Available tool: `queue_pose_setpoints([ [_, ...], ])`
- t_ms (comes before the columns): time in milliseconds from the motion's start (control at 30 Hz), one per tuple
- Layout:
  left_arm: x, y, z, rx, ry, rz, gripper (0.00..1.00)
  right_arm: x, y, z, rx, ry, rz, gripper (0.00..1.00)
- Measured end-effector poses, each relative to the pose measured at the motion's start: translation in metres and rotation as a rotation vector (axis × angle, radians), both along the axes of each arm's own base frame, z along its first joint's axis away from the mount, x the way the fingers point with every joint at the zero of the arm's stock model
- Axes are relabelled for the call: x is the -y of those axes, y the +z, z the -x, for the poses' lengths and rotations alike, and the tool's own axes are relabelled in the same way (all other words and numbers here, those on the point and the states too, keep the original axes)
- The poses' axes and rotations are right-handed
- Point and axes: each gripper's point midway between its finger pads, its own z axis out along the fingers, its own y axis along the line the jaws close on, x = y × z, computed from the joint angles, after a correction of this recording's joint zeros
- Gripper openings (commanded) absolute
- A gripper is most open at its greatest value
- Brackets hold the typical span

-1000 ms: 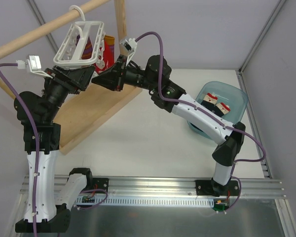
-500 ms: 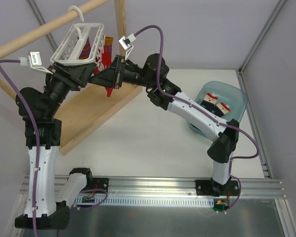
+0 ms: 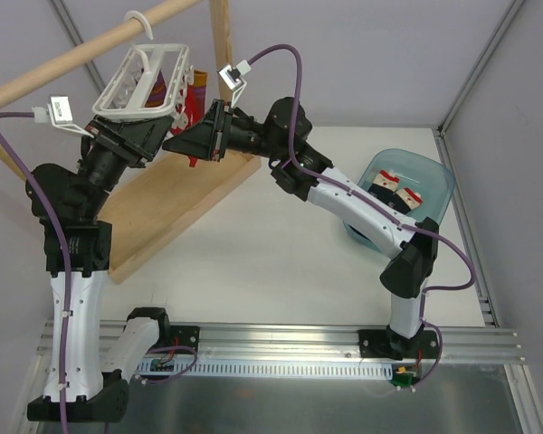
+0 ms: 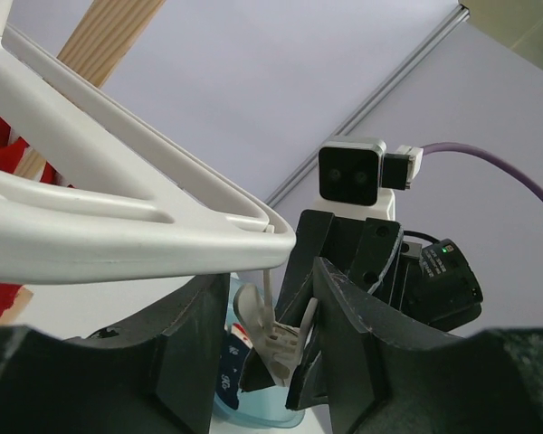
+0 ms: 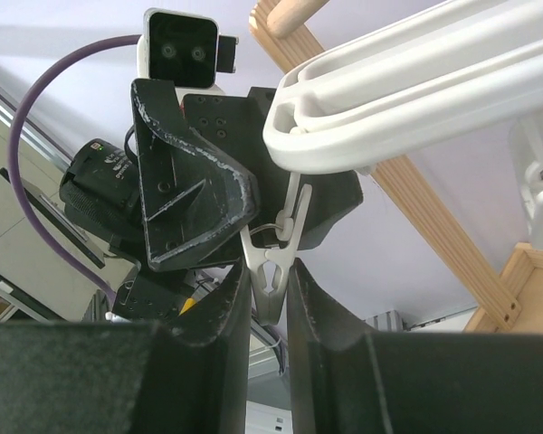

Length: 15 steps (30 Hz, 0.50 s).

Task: Clip the socks to the hanger
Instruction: Open the clamp at the hanger.

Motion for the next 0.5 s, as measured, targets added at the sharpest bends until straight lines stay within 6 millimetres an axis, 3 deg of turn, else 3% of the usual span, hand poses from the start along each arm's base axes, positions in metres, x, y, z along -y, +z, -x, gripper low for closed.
queue_pose_setpoints([
  [267, 0.0001, 0.0014, 0.0008, 0.007, -0.001, -0.001, 0.4, 0.0016, 0.0018, -0.0014, -0.006, 0.003, -0.007, 0.01],
  [500, 0.0001, 0.0039, 0.0015, 0.022, 0.0, -0.006, 0.19, 0.0013, 0.0012, -0.0019, -0.015, 0.006, -0.006, 0.01],
])
